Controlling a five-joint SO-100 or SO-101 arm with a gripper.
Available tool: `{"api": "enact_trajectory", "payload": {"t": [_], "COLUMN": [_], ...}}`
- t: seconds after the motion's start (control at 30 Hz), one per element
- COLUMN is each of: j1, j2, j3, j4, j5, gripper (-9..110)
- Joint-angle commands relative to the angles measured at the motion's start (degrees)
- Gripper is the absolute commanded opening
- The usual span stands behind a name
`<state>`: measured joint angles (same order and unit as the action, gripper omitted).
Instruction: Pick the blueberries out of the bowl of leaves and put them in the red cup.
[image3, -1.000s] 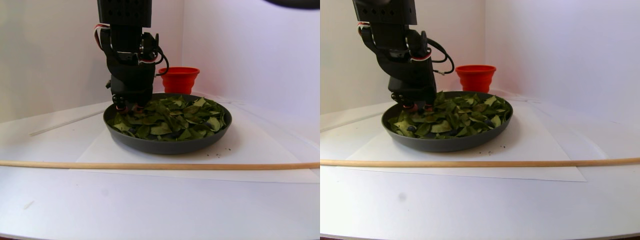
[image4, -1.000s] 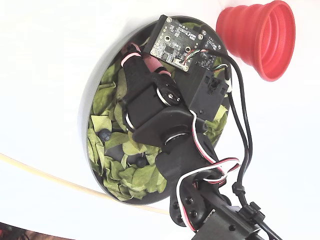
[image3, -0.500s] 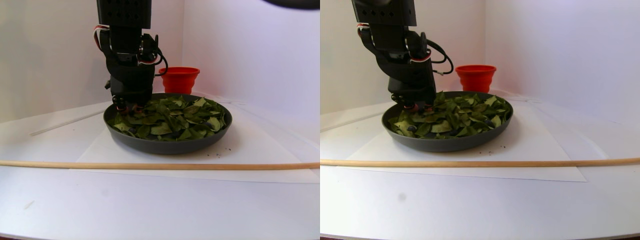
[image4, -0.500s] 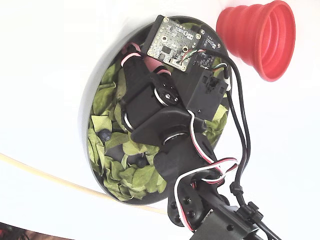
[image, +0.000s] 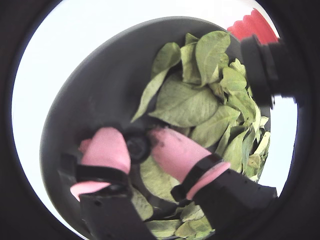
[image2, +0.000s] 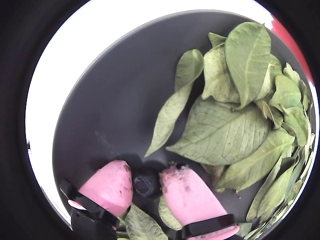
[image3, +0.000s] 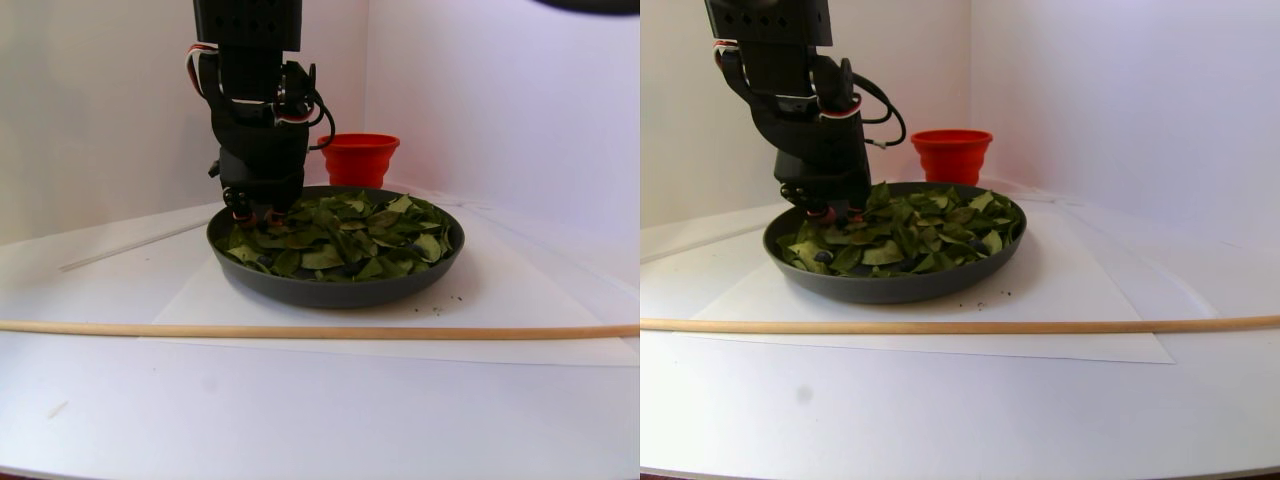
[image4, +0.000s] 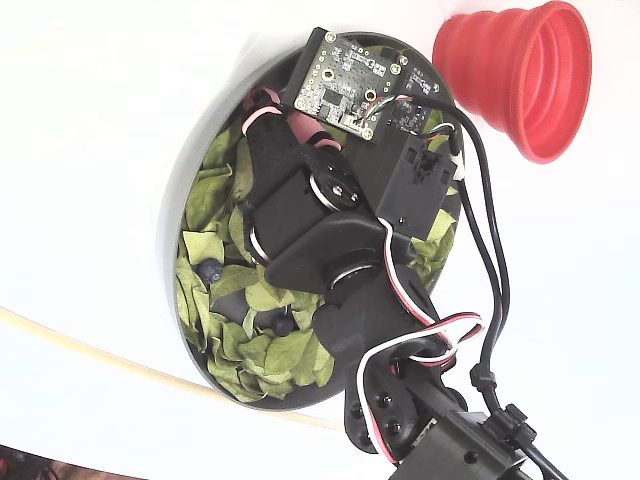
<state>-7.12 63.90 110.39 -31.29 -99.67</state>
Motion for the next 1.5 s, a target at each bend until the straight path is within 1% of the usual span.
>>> {"api": "enact_trajectory", "payload": {"t": [0.0, 1.47], "j1": [0.62, 1.58], "j2": [3.87, 16.08], "j3": [0.35, 4.22], "j4": [-0.09, 5.27], "j5": [0.18, 1.58], "gripper": [10, 10]}}
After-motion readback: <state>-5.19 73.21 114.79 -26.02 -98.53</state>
